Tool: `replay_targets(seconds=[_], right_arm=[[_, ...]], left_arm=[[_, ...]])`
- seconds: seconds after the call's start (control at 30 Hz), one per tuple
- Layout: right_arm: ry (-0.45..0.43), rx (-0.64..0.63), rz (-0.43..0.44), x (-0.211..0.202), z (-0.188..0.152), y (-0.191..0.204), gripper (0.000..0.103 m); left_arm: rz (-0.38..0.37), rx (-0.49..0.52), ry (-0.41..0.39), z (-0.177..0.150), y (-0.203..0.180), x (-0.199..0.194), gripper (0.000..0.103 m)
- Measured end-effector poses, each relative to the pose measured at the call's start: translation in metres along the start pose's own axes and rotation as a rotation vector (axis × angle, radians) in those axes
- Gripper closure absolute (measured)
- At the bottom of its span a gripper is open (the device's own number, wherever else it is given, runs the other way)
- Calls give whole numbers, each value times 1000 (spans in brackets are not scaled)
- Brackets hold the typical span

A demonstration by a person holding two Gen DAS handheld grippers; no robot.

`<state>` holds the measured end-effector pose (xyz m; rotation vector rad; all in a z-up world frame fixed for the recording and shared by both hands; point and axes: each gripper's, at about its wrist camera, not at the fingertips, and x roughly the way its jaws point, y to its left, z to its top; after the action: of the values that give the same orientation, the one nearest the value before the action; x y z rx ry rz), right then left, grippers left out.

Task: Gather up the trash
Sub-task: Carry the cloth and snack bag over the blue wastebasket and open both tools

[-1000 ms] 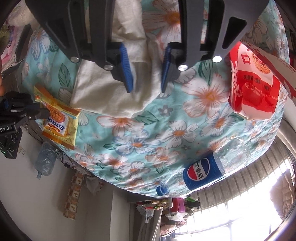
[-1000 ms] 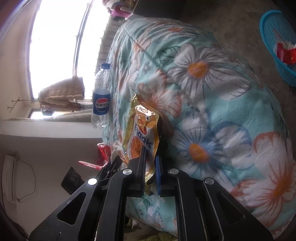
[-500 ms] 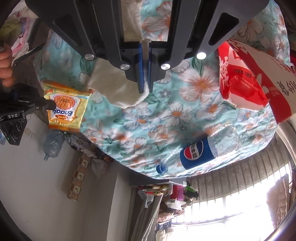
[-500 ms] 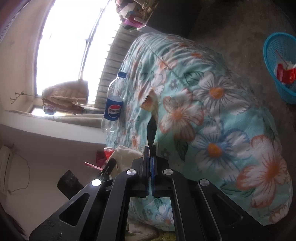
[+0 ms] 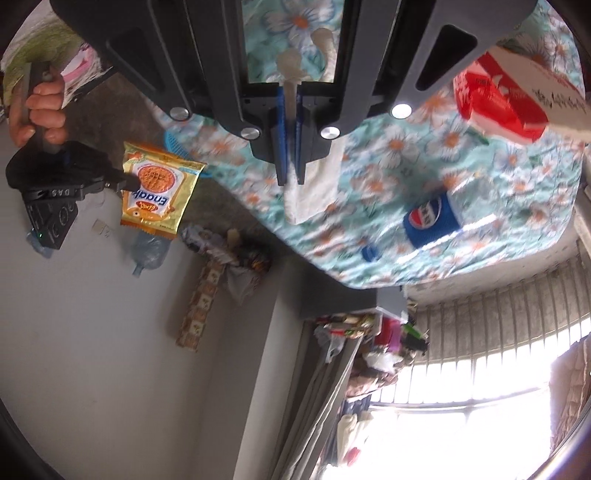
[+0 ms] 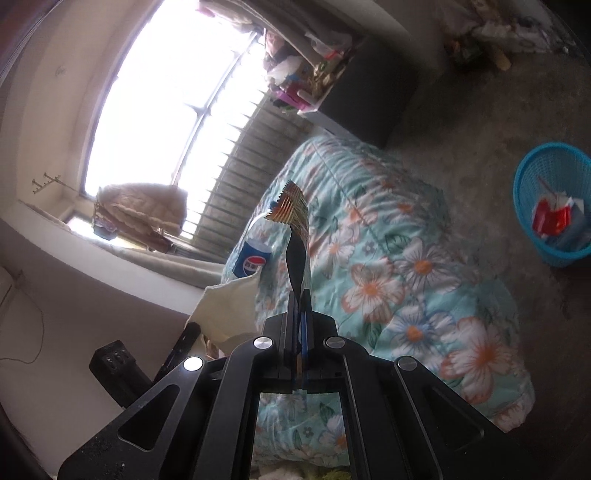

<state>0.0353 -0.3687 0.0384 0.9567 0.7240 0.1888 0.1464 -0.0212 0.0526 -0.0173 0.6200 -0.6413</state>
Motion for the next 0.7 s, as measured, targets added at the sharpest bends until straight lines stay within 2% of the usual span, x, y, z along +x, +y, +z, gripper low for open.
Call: replay_targets(seconds=[0.17, 0.43, 0.6, 0.7], right_arm=[[-86, -26, -33, -29, 8, 1, 103], [-235, 2, -75, -78, 20, -20, 103], [-301, 42, -110, -101, 24, -40, 103], [-337, 68, -147, -112, 26, -54, 103]], left_arm=[[-88, 12, -48, 27, -20, 0, 100], [-220, 75, -91, 69, -67, 11, 100], [-294, 109, -101, 91, -100, 25, 100], [-341, 112, -78, 102, -118, 44, 100]])
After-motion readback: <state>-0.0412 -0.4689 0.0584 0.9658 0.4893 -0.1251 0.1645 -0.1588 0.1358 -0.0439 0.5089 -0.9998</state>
